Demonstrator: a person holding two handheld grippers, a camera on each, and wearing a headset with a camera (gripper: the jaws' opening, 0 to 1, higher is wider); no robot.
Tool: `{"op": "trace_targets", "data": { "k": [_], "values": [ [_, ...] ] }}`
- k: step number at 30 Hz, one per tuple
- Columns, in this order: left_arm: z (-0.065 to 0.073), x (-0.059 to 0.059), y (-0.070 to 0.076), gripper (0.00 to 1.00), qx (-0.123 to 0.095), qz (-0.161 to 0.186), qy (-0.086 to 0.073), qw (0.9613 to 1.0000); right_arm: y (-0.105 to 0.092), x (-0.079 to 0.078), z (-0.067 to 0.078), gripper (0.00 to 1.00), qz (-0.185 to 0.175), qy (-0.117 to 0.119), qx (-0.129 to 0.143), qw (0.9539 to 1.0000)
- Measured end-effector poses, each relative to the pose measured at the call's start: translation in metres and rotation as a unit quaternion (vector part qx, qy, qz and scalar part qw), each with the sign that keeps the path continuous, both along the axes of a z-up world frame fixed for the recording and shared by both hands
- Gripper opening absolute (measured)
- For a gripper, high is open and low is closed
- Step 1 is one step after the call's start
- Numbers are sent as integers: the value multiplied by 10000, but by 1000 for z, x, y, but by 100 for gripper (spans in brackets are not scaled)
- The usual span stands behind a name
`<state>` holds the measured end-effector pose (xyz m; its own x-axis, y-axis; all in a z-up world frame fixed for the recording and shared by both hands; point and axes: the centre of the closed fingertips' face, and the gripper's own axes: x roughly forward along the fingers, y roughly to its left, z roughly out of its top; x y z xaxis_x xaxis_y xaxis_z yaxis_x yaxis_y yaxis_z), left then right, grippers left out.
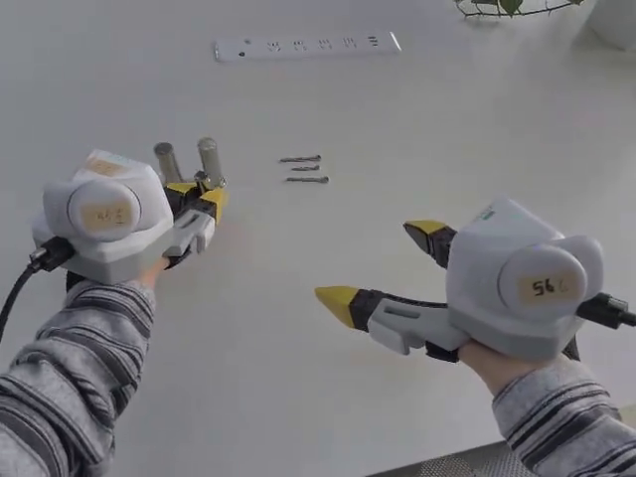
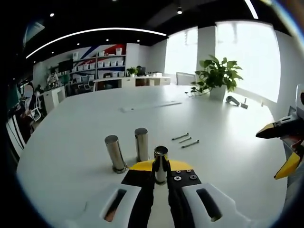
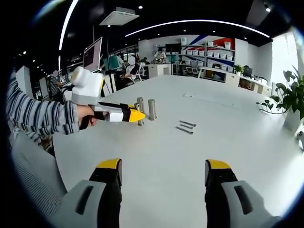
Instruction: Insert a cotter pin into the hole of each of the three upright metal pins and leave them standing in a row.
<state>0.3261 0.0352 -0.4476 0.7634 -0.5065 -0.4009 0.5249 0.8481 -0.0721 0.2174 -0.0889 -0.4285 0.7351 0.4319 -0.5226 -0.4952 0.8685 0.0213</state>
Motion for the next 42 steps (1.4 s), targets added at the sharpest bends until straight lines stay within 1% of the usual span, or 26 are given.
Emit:
{"op": "trace_targets", "data": {
  "k": [3, 5, 7, 8, 9, 11, 16, 20, 21, 22, 26, 28, 29, 32, 36, 38, 42],
  "values": [
    [-1, -6, -7, 5, -5, -12, 27, 10000, -1, 0, 1, 67, -11, -1, -5, 10000],
    [-2, -10, -10, 5, 38, 39, 41, 10000, -2, 0, 3, 67, -37, -10, 12, 10000],
    [-2, -13, -11, 5, 108, 114, -18, 9999, -4, 0, 3, 67, -69, -1, 14, 10000],
    [-3, -13, -12, 5, 106, 129, 1, 9999, -5, 0, 3, 67, -84, 0, 9, 10000],
    [-4, -15, -13, 5, 90, 168, 56, 9998, -6, -1, 4, 67, -92, -4, 5, 10000],
    [-5, -17, -14, 5, 94, 219, 59, 9997, -7, -1, 4, 66, -112, 4, 27, 9999],
    [-9, -18, -14, 5, 76, 351, 90, 9993, -11, -1, 7, 66, -188, -6, 96, 9998],
    [-14, -19, -12, 5, 217, 430, 69, 9988, -14, 1, 8, 64, -265, 12, 183, 9995],
    [-15, -19, -11, 5, 302, 450, 23, 9985, -15, 1, 8, 64, -294, 14, 210, 9993],
    [-15, -19, -11, 5, 299, 427, -1, 9986, -15, 1, 8, 64, -309, 21, 224, 9993],
    [-17, -20, -12, 5, 276, 407, 43, 9988, -17, 2, 7, 63, -355, 58, 233, 9991],
    [-17, -19, -13, 5, 143, 436, 57, 9989, -18, 2, 5, 63, -388, 81, 244, 9989],
    [-16, -19, -13, 5, 139, 418, 55, 9990, -18, 2, 5, 63, -402, 91, 269, 9988],
    [-16, -20, -14, 5, 259, 331, -9, 9991, -18, 1, 4, 63, -415, 116, 296, 9986],
    [-16, -20, -13, 6, 221, 364, -56, 9991, -18, 0, 2, 60, -430, 155, 307, 9985],
    [-17, -20, -13, 6, 242, 363, -62, 9990, -19, 1, 3, 60, -482, 173, 357, 9981],
    [-20, -19, -13, 6, 270, 364, -22, 9990, -21, 1, 2, 59, -528, 201, 380, 9977]
  ]
}}
